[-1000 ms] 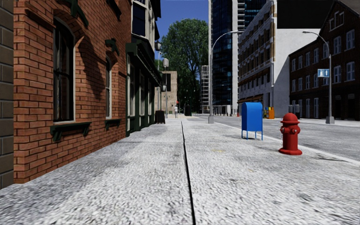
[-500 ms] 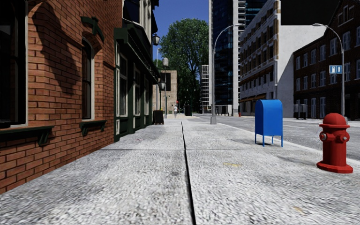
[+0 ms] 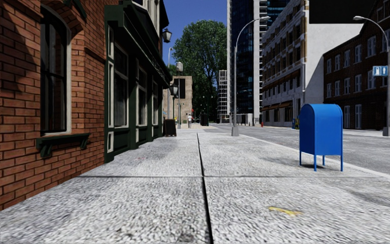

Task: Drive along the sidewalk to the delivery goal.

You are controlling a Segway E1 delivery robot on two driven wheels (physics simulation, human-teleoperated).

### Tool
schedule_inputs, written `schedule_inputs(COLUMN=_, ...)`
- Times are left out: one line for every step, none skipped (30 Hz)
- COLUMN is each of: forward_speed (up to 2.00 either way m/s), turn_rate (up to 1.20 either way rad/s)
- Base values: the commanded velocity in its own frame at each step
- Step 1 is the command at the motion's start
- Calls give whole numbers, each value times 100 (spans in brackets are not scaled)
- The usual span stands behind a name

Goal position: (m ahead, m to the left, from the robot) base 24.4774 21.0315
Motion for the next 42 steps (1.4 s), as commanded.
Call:
schedule_inputs(forward_speed=200, turn_rate=0)
schedule_inputs(forward_speed=200, turn_rate=0)
schedule_inputs(forward_speed=200, turn_rate=0)
schedule_inputs(forward_speed=200, turn_rate=0)
schedule_inputs(forward_speed=200, turn_rate=0)
schedule_inputs(forward_speed=200, turn_rate=0)
schedule_inputs(forward_speed=200, turn_rate=0)
schedule_inputs(forward_speed=200, turn_rate=0)
schedule_inputs(forward_speed=200, turn_rate=0)
schedule_inputs(forward_speed=200, turn_rate=0)
schedule_inputs(forward_speed=200, turn_rate=0)
schedule_inputs(forward_speed=200, turn_rate=0)
schedule_inputs(forward_speed=200, turn_rate=0)
schedule_inputs(forward_speed=200, turn_rate=0)
schedule_inputs(forward_speed=200, turn_rate=0)
schedule_inputs(forward_speed=200, turn_rate=0)
schedule_inputs(forward_speed=200, turn_rate=0)
schedule_inputs(forward_speed=200, turn_rate=0)
schedule_inputs(forward_speed=200, turn_rate=0)
schedule_inputs(forward_speed=200, turn_rate=0)
schedule_inputs(forward_speed=200, turn_rate=0)
schedule_inputs(forward_speed=200, turn_rate=0)
schedule_inputs(forward_speed=200, turn_rate=0)
schedule_inputs(forward_speed=200, turn_rate=0)
schedule_inputs(forward_speed=200, turn_rate=0)
schedule_inputs(forward_speed=200, turn_rate=0)
schedule_inputs(forward_speed=200, turn_rate=0)
schedule_inputs(forward_speed=200, turn_rate=0)
schedule_inputs(forward_speed=200, turn_rate=0)
schedule_inputs(forward_speed=200, turn_rate=0)
schedule_inputs(forward_speed=200, turn_rate=0)
schedule_inputs(forward_speed=200, turn_rate=0)
schedule_inputs(forward_speed=200, turn_rate=0)
schedule_inputs(forward_speed=200, turn_rate=0)
schedule_inputs(forward_speed=200, turn_rate=0)
schedule_inputs(forward_speed=200, turn_rate=0)
schedule_inputs(forward_speed=200, turn_rate=0)
schedule_inputs(forward_speed=200, turn_rate=0)
schedule_inputs(forward_speed=200, turn_rate=0)
schedule_inputs(forward_speed=200, turn_rate=0)
schedule_inputs(forward_speed=200, turn_rate=0)
schedule_inputs(forward_speed=200, turn_rate=0)
